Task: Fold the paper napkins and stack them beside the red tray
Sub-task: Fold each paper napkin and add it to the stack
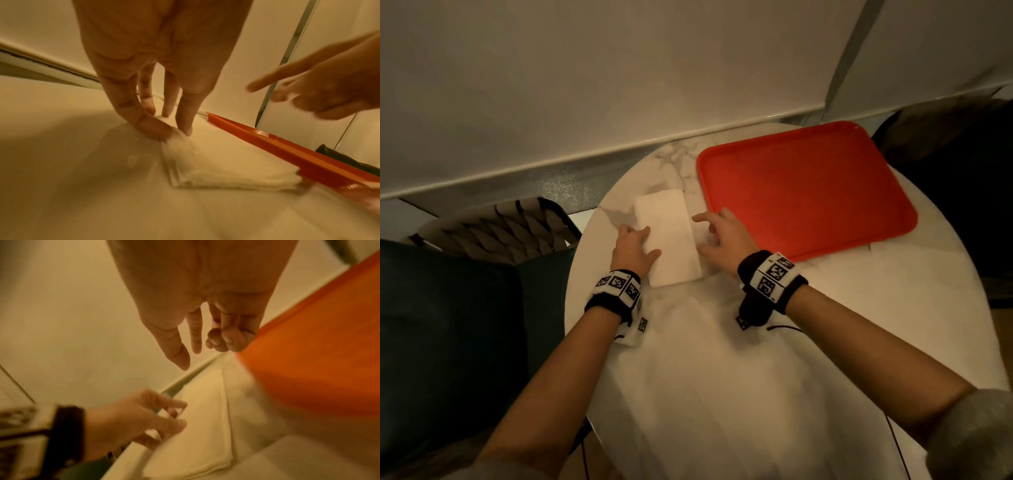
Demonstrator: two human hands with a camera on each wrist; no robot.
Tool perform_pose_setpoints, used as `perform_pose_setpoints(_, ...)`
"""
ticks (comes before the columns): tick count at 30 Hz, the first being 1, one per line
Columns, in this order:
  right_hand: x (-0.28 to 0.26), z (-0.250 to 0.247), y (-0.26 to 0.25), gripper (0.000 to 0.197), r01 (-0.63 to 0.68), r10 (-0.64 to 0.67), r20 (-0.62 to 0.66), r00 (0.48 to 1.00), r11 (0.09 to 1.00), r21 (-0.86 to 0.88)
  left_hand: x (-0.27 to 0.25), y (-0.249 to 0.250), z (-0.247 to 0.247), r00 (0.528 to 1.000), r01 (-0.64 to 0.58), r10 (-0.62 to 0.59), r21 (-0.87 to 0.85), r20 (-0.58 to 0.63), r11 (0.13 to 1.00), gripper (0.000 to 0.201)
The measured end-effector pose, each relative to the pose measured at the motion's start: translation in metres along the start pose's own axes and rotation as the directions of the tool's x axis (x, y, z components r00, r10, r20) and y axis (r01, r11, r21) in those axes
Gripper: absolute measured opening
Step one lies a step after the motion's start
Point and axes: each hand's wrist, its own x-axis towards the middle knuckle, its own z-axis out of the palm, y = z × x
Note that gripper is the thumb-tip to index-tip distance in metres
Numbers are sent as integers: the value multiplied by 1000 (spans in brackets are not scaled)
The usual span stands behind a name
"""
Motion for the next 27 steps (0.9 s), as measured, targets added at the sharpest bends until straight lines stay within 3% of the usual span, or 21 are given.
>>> perform_pose_setpoints(7, -104, -87, 49, 30, -46, 43, -102, 994, 999, -21, -26, 13, 3, 993, 35, -44, -79, -110, 996, 56)
perform_pose_setpoints(10, -148, -118, 79, 18, -135, 129, -118, 985, 990, -46, -58, 33, 2, 977, -47, 36, -45, -211, 998, 42)
perform_pose_setpoints(12, -173, -128, 102, 12, -223, 216, -116, 969, 974, -48, -88, 53, 11, 978, -126, 113, -63, -178, 990, 28)
perform_pose_setpoints(15, -204, -122, 133, 8, -332, 326, -67, 943, 938, -104, -141, 85, 45, 976, -213, 216, -156, 2, 964, 9)
perform_pose_setpoints(18, -226, -100, 158, 22, -375, 380, 5, 925, 915, -151, -185, 110, 92, 950, -268, 287, -150, 126, 952, 23)
perform_pose_setpoints(21, -237, -71, 169, 44, -349, 372, 105, 922, 919, -185, -205, 123, 124, 945, -283, 295, -99, 143, 954, 38)
perform_pose_setpoints(27, -247, -45, 190, 62, -302, 310, 58, 949, 946, -117, -228, 160, 159, 955, -202, 234, -178, 179, 963, 28)
